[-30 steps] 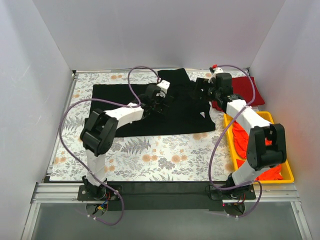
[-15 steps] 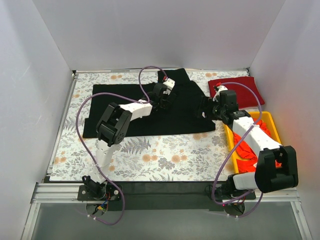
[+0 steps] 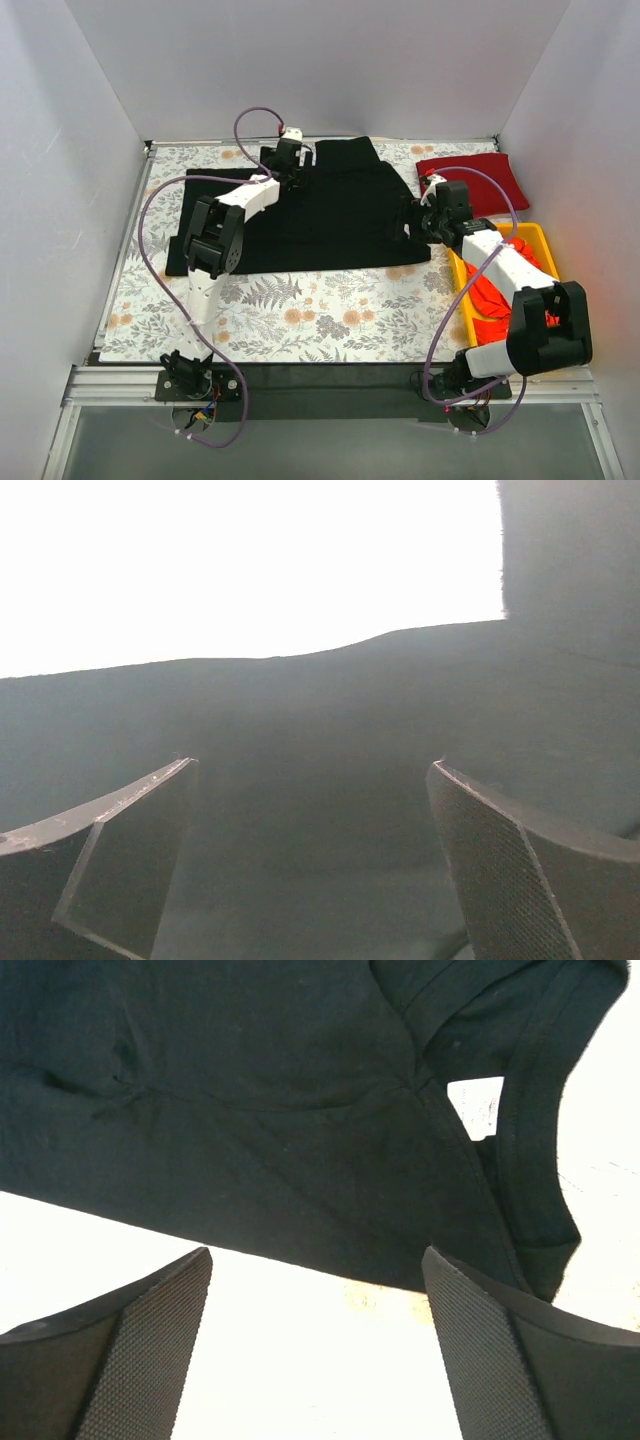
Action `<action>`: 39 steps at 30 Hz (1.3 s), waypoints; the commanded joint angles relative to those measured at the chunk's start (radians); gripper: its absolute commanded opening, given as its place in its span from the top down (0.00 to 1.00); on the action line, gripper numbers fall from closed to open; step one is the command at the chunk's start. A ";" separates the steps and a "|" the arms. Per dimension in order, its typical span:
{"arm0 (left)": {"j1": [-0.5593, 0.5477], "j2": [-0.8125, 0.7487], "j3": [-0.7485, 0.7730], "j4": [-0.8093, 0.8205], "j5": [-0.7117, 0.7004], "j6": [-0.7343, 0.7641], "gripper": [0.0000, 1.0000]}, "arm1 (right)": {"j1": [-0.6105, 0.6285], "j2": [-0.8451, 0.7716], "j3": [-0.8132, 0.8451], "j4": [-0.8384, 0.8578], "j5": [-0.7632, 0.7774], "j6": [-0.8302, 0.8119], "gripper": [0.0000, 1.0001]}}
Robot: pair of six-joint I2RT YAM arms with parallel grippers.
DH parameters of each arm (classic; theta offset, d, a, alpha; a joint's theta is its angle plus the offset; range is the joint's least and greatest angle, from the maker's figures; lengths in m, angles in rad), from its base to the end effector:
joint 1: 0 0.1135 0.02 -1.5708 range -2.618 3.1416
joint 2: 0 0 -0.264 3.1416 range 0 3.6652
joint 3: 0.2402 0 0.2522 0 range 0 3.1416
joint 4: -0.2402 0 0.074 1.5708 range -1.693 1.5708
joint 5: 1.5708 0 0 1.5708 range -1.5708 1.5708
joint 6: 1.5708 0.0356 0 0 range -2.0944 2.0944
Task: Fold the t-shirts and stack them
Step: Fold the tshirt
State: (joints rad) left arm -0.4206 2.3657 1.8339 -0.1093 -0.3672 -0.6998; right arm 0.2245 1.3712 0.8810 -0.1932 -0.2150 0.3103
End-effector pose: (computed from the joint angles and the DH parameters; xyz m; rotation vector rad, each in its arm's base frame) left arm 0.4944 -0.2072 0.1618 -0.5005 2.1142 -0.2362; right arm 0.2872 0.0734 0.2412 -0.0191 2.2894 0.5251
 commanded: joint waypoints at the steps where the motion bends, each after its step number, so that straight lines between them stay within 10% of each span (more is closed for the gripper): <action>1: 0.014 -0.176 -0.021 -0.172 -0.038 -0.185 0.08 | -0.001 0.057 0.064 0.005 -0.032 -0.007 0.27; 12: 0.255 -0.804 -0.708 -0.355 0.024 -0.492 0.09 | -0.001 0.196 0.111 0.026 -0.075 0.023 0.43; 28: 0.459 -0.599 -0.812 -0.477 -0.015 -0.615 0.12 | -0.002 0.336 0.043 -0.049 -0.011 0.012 0.41; 39: 0.646 -0.818 -1.027 -0.628 0.074 -0.705 0.13 | -0.004 0.120 -0.255 -0.210 0.025 0.001 0.38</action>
State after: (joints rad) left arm 0.1749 1.6131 0.9073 -0.5716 -0.2977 -1.3670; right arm 0.2268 1.5169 0.7464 -0.1623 -0.2668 0.3317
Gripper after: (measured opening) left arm 0.873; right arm 0.610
